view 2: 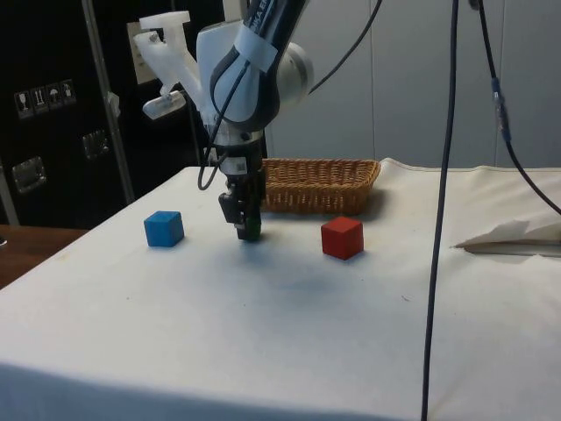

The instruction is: Place all non-red objects into the basket.

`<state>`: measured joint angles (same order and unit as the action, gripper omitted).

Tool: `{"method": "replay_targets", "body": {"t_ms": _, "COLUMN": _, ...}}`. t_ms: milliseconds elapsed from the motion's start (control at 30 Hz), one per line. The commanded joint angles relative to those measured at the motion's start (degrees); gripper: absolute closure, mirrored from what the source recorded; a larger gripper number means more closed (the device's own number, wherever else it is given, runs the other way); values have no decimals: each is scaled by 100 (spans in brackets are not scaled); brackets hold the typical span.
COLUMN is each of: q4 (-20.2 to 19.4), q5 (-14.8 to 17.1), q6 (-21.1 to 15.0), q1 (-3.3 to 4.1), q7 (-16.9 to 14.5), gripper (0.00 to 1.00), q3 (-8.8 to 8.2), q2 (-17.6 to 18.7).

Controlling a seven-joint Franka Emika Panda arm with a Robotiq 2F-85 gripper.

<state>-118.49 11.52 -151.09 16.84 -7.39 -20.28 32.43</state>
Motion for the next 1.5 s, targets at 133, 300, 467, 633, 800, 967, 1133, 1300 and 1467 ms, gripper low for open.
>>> {"method": "replay_targets", "body": {"t_ms": 133, "q4": -23, "q5": -23, "q6": 46, "q1": 23, "q7": 23, "gripper": 100, "q3": -34, "q2": -103}}
{"method": "replay_targets", "body": {"t_ms": 300, "q4": -46, "q5": -46, "q6": 126, "q1": 34, "q7": 23, "gripper": 100, "q3": -63, "q2": -269}}
{"method": "replay_targets", "body": {"t_ms": 467, "q4": -52, "q5": -103, "q6": 223, "q1": 46, "q7": 34, "gripper": 100, "q3": -97, "q2": -395}}
{"method": "replay_targets", "body": {"t_ms": 633, "q4": -46, "q5": -126, "q6": 338, "q1": 29, "q7": -11, "gripper": 100, "q3": -143, "q2": -544}}
{"method": "replay_targets", "body": {"t_ms": 800, "q4": -23, "q5": -109, "q6": 424, "q1": 11, "q7": -109, "gripper": 100, "q3": -206, "q2": -619}}
{"method": "replay_targets", "body": {"t_ms": 967, "q4": 6, "q5": -92, "q6": 510, "q1": -11, "q7": -338, "gripper": 100, "q3": -332, "q2": -710}}
{"method": "replay_targets", "body": {"t_ms": 1133, "q4": 40, "q5": -74, "q6": 567, "q1": -23, "q7": -516, "gripper": 100, "q3": -441, "q2": -751}}
{"method": "replay_targets", "body": {"t_ms": 1300, "q4": 97, "q5": -57, "q6": 647, "q1": -46, "q7": -733, "gripper": 100, "q3": -590, "q2": -796}}
{"method": "replay_targets", "body": {"t_ms": 1467, "q4": 155, "q5": -40, "q6": 693, "q1": -57, "q7": -865, "gripper": 100, "q3": -693, "q2": -796}}
